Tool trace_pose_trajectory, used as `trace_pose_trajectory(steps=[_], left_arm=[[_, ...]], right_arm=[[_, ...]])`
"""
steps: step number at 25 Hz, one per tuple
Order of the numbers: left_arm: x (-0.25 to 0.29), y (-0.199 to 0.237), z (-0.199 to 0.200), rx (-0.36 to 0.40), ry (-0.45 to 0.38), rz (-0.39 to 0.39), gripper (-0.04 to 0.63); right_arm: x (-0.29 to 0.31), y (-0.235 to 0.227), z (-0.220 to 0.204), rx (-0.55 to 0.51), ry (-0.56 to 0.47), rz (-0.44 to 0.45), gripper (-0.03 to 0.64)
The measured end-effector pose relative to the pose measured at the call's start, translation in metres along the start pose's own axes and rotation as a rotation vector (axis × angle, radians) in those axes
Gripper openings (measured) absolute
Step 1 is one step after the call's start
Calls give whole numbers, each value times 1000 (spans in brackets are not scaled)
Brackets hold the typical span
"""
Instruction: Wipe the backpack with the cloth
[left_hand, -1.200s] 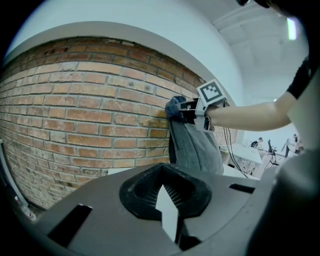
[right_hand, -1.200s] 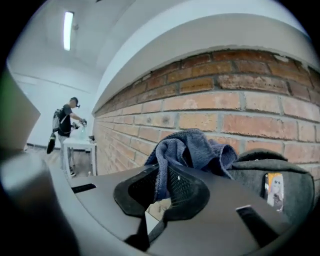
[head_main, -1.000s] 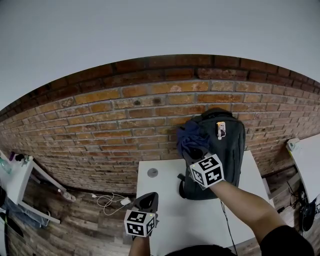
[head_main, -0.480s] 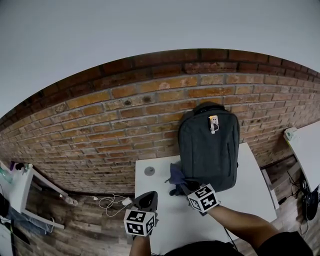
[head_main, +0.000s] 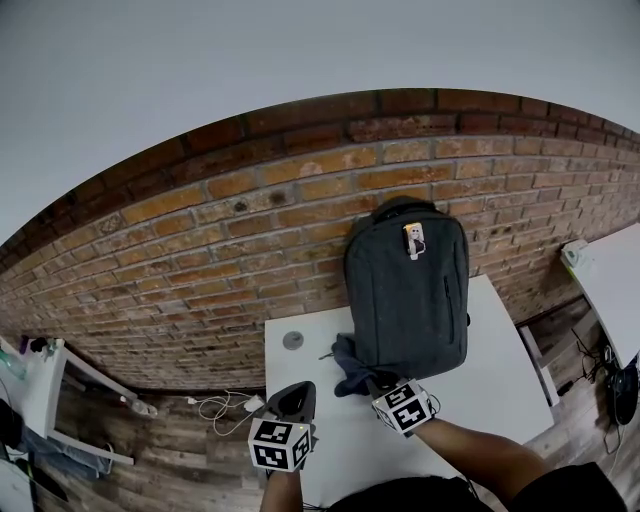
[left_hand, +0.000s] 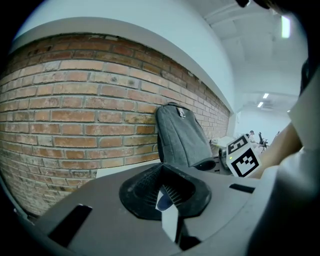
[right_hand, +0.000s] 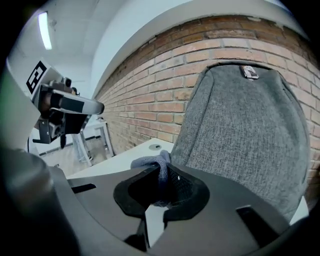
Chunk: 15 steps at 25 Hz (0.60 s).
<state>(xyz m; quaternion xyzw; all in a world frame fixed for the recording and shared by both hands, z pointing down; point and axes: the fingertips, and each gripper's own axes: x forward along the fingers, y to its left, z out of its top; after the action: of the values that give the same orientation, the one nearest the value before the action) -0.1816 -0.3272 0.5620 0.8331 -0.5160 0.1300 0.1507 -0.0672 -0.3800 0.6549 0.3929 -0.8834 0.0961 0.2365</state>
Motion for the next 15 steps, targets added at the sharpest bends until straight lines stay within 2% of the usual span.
trace_pose_trajectory(steps=[7, 15], left_arm=[[4, -9, 3, 17, 8, -25, -12], [11, -25, 6, 41, 16, -59, -12]], right_arm=[[-19, -12, -12, -30, 14, -82, 30], [-55, -69, -43, 19, 27, -215, 29]])
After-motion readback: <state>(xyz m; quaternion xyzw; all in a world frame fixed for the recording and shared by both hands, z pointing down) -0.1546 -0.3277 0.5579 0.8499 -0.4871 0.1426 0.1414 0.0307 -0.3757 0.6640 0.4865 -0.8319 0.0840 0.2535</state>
